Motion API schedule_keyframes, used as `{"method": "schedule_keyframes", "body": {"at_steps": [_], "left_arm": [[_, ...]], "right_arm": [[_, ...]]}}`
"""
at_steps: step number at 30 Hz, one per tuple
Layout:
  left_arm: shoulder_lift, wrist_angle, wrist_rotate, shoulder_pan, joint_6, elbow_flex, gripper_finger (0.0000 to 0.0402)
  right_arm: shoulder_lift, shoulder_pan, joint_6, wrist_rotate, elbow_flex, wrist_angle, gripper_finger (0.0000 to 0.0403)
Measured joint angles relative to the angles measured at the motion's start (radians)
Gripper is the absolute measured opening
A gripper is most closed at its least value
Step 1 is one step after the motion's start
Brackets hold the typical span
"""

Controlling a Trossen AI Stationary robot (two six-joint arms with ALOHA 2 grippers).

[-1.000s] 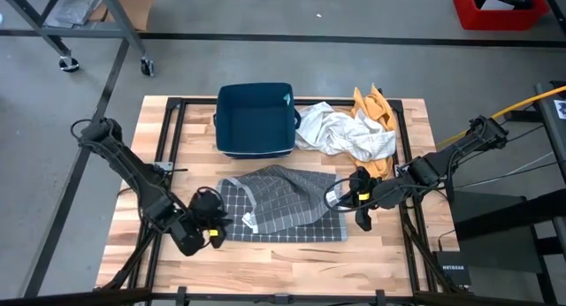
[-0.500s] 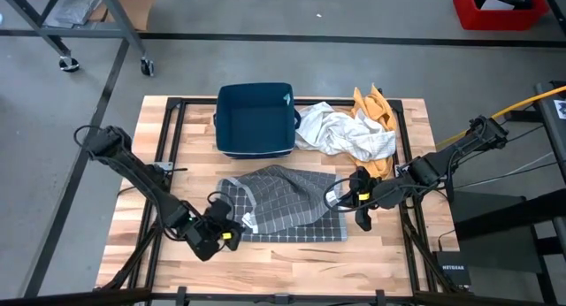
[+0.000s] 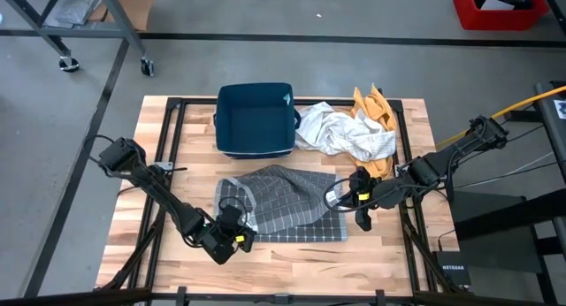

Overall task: Fold towel
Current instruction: Fold the gray patterned towel

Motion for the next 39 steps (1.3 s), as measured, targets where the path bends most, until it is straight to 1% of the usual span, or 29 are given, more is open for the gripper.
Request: {"method": "schedule_keyframes", "body": {"at_steps": [6, 13, 18, 20, 23, 27, 33, 39], "left_arm": [[0.047, 0.051, 0.028, 0.015, 0.0, 0.0, 0.0129], [0.052, 0.047, 0.033, 0.019, 0.007, 0.0, 0.0129], [0.052, 0.037, 0.134, 0.012, 0.007, 0.0, 0.0129], [0.052, 0.016, 0.152, 0.011, 0.007, 0.0, 0.0129], [0.052, -0.016, 0.148, 0.018, 0.007, 0.0, 0.0129], [0.052, -0.019, 0.105, 0.036, 0.024, 0.0, 0.0129], [0.052, 0.022, 0.101, 0.072, 0.114, 0.0, 0.0129], [0.052, 0.022, 0.109, 0.105, 0.205, 0.0, 0.0125]], "right_arm": [[0.0, 0.0, 0.0, 0.0, 0.0, 0.001, 0.0001], [0.0, 0.0, 0.0, -0.001, 0.0, 0.001, 0.0001], [0.0, 0.0, 0.0, -0.002, 0.0, 0.0, 0.0001], [0.0, 0.0, 0.0, -0.002, 0.0, -0.001, 0.0001], [0.0, 0.0, 0.0, -0.002, 0.0, -0.001, 0.0001], [0.0, 0.0, 0.0, -0.002, 0.0, -0.001, 0.0001], [0.0, 0.0, 0.0, -0.003, 0.0, -0.001, 0.0001], [0.0, 0.0, 0.0, -0.003, 0.0, -0.001, 0.0001]]}}
